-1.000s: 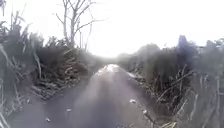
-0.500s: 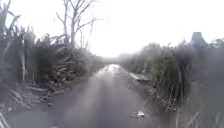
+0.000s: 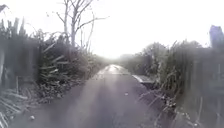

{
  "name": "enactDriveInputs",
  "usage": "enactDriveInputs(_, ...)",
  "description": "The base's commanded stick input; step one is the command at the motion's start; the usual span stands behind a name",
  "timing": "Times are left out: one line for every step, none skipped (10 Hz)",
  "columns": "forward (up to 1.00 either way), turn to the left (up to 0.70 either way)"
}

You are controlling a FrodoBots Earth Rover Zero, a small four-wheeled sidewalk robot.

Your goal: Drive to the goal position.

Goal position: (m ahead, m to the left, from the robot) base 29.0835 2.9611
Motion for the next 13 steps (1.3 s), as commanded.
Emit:
enactDriveInputs(0.85, -0.02)
enactDriveInputs(0.85, -0.34)
enactDriveInputs(0.85, -0.34)
enactDriveInputs(0.85, -0.34)
enactDriveInputs(0.85, 0.0)
enactDriveInputs(0.85, 0.0)
enactDriveInputs(0.85, 0.0)
enactDriveInputs(0.85, 0.0)
enactDriveInputs(0.85, 0.0)
enactDriveInputs(0.85, 0.0)
enactDriveInputs(0.85, 0.0)
enactDriveInputs(0.85, 0.0)
enactDriveInputs(0.85, 0.0)
